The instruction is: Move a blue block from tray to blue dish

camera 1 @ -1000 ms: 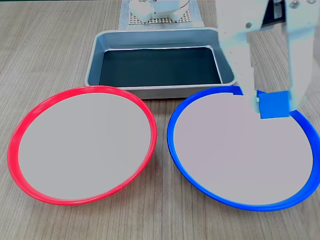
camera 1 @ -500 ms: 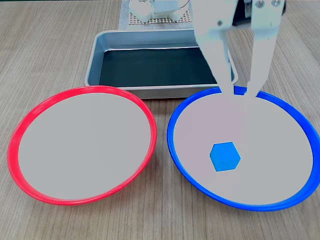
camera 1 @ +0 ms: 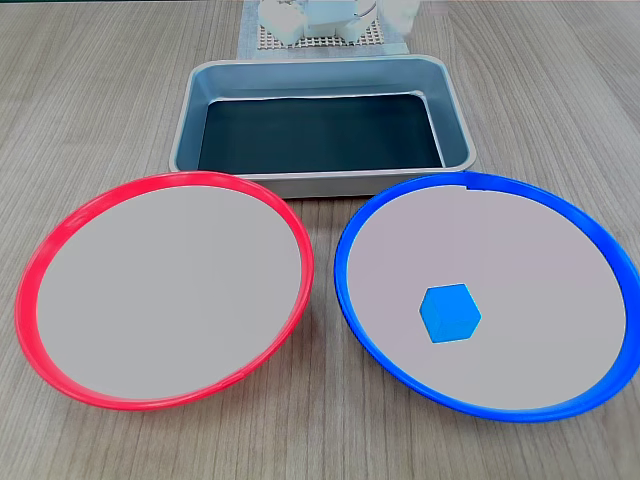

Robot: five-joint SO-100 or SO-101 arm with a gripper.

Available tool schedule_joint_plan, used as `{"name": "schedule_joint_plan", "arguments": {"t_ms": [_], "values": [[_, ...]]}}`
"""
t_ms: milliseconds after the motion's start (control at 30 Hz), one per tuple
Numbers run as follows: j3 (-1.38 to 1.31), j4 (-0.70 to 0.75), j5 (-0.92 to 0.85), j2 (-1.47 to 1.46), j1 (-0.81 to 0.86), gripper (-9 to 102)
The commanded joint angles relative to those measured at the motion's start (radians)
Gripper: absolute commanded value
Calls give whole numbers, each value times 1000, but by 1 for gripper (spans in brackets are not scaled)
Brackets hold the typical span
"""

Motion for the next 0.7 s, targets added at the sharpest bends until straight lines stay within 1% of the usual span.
{"name": "schedule_joint_plan", "arguments": {"t_ms": [0, 133, 300, 433, 667], "values": [[195, -23, 91, 242, 80, -1], [339, -23, 127, 399, 155, -1], [348, 140, 183, 482, 178, -1], [348, 311, 218, 558, 193, 0], [348, 449, 219, 601, 190, 0]]}}
